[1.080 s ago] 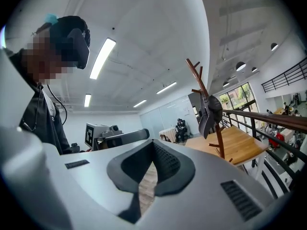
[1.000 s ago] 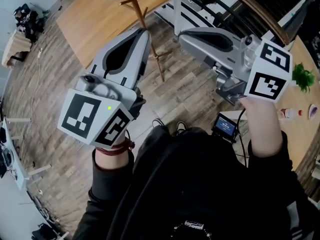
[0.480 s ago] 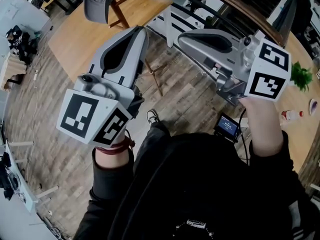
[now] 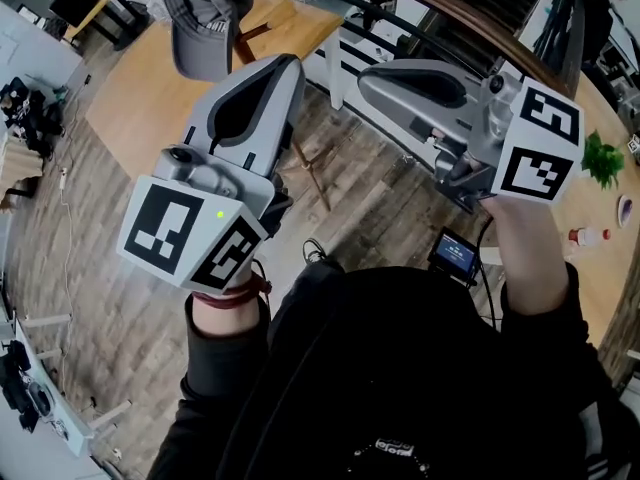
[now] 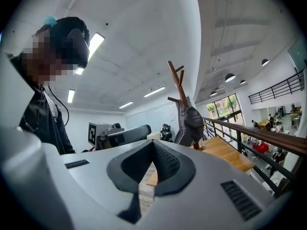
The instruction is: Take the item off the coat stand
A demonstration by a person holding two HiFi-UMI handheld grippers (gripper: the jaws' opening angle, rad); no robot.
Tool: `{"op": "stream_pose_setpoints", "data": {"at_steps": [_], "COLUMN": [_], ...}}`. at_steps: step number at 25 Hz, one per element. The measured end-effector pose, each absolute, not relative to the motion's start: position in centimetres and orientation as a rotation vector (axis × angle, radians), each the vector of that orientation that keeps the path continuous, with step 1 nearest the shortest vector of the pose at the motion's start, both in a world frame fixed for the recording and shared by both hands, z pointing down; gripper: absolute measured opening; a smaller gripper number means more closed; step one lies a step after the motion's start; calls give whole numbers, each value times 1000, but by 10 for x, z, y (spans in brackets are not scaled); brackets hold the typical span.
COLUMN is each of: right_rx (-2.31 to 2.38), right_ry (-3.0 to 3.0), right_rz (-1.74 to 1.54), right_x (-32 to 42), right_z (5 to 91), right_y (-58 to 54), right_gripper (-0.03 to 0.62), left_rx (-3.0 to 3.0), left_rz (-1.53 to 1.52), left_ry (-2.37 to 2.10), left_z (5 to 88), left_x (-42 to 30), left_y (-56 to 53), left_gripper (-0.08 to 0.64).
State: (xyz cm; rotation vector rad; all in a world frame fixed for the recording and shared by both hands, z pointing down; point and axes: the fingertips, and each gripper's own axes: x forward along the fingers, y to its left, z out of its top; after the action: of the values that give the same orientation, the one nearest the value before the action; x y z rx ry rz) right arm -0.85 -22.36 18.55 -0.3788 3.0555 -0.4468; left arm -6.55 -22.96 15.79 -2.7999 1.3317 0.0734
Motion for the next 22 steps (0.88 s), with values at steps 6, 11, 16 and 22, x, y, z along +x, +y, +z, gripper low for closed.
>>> {"op": "stream_pose_setpoints", "data": {"at_steps": [6, 11, 16, 22], "right_rx": [-389, -400, -429, -504], "right_ry": [3054, 3053, 3040, 3034], "right_rz": [-428, -415, -406, -396], "right_x": [-54, -94, -123, -144], "right_z": [173, 166, 165, 170], "right_y": [-255, -277, -294, -306], "right_gripper": [15, 17, 17, 17], "left_rx": [-2818, -2810, -2814, -2847], "left_rz": [105, 117, 125, 153], "left_ry": [1285, 1271, 1237, 1191], "left_z": [143, 134, 132, 142], "left_x": [-111, -151, -180, -204], "left_y": [-262, -285, -298, -311], "left_gripper": [6, 6, 6, 6]}}
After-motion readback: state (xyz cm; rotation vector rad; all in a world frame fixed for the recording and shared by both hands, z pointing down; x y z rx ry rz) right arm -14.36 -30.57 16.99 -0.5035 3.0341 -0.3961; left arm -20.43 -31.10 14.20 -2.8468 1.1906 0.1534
